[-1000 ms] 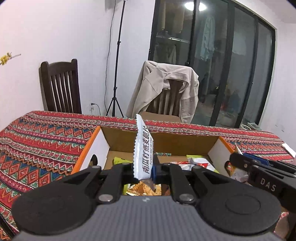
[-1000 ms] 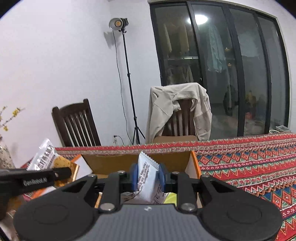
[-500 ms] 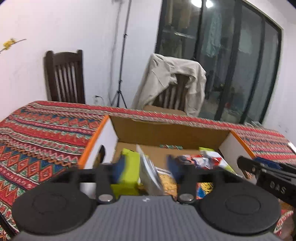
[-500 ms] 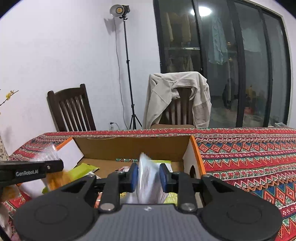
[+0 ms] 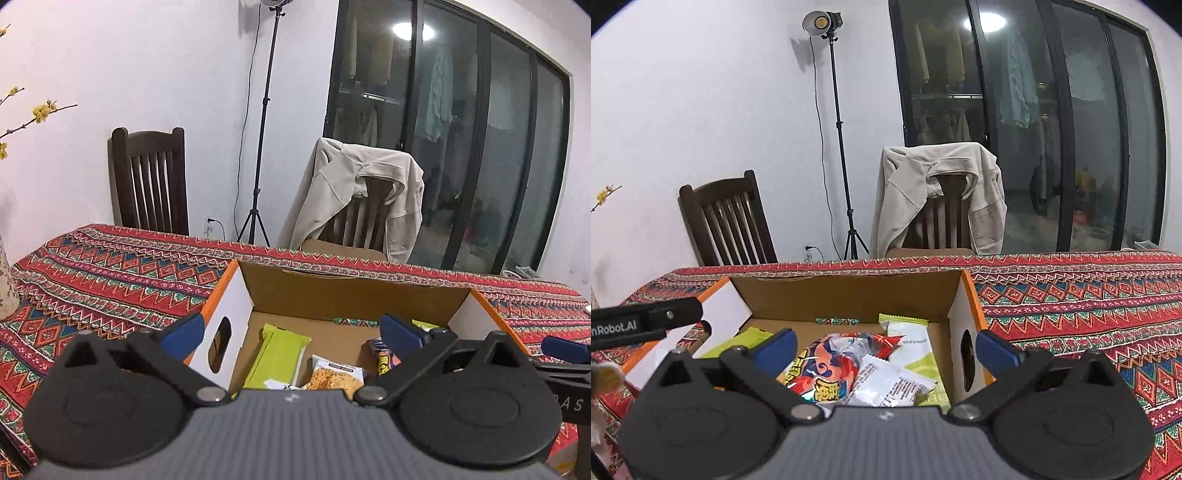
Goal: Organize snacks
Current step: 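Move both tools back to the pink packets beside the box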
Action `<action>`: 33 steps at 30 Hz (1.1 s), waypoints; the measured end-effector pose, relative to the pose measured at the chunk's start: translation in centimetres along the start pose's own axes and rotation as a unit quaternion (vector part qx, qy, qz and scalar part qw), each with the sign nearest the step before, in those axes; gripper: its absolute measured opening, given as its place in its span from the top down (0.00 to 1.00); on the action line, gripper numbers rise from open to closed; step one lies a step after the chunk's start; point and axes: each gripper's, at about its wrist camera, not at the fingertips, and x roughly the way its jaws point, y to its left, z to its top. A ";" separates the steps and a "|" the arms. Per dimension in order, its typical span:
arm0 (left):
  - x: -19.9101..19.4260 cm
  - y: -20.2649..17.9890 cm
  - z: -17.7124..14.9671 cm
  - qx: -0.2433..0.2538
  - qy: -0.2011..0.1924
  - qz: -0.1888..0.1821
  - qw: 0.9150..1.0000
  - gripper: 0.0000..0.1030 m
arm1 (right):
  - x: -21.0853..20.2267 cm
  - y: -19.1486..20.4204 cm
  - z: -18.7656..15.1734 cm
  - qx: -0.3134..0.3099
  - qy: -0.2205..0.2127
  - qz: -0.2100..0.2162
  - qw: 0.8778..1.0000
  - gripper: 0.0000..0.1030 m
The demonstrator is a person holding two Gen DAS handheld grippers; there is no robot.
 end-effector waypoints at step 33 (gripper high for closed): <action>-14.0 7.3 -6.9 0.019 0.050 -0.028 0.998 0.00 | -14.8 2.4 -5.4 -0.051 0.029 0.032 0.998 0.00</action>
